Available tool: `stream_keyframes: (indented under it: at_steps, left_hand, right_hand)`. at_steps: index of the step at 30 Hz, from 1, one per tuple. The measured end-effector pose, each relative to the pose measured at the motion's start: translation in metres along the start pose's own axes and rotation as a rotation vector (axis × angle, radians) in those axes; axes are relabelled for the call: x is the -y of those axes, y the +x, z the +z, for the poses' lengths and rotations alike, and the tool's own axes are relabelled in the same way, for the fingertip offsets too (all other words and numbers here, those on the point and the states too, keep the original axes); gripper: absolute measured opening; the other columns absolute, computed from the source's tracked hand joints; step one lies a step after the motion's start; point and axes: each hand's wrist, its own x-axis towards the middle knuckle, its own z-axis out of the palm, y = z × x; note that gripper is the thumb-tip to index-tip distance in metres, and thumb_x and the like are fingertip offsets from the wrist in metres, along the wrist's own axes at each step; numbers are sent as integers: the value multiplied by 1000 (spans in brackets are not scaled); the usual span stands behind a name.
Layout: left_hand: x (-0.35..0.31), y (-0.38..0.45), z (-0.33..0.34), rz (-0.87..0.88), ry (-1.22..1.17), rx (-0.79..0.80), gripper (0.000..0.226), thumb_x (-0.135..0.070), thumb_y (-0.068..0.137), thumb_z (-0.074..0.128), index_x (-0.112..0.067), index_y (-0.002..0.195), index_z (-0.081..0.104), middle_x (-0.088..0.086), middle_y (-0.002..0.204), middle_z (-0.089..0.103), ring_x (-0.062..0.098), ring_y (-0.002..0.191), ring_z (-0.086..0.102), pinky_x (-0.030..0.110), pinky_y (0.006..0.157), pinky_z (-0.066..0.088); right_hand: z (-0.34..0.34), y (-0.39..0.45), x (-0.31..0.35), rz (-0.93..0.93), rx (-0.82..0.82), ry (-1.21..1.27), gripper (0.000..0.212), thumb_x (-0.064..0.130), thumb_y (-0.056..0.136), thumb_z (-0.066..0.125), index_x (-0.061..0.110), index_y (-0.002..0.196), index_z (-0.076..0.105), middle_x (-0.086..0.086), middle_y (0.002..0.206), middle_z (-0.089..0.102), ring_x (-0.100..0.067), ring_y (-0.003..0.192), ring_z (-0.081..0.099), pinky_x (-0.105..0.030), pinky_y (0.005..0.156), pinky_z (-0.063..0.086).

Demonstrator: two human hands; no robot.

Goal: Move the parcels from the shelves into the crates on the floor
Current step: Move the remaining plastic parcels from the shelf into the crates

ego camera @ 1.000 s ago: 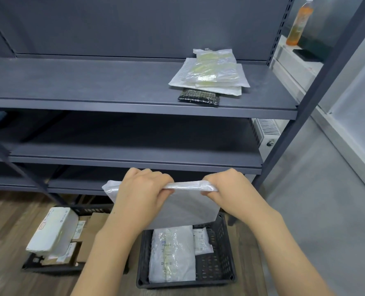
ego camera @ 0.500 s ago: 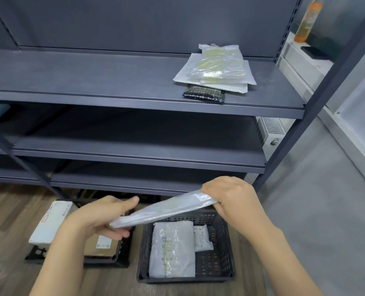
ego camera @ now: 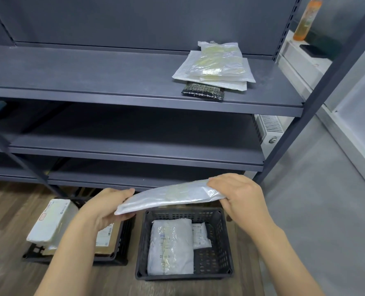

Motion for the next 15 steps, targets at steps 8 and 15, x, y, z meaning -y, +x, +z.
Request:
stream_keyframes:
  at_steps: [8,15]
  left_hand:
    - [25,7,18,-296,-38,131,28,-7,83,63,4,60,72,19,66,68,24,52,66,26,44,53]
    - [40,18,39,-99,182,34,13,3,84,65,4,97,64,14,84,67,23,75,62,28,74,54]
  right_hand:
    - [5,-13,-5,-32,-40,-18,41,-10,54,64,15,84,76,5,91,74,-18,88,70,-26,84,51]
    - [11,-26,-13,114,211,2,33,3,62,61,25,83,74,12,83,71,-15,82,68,-23,68,53]
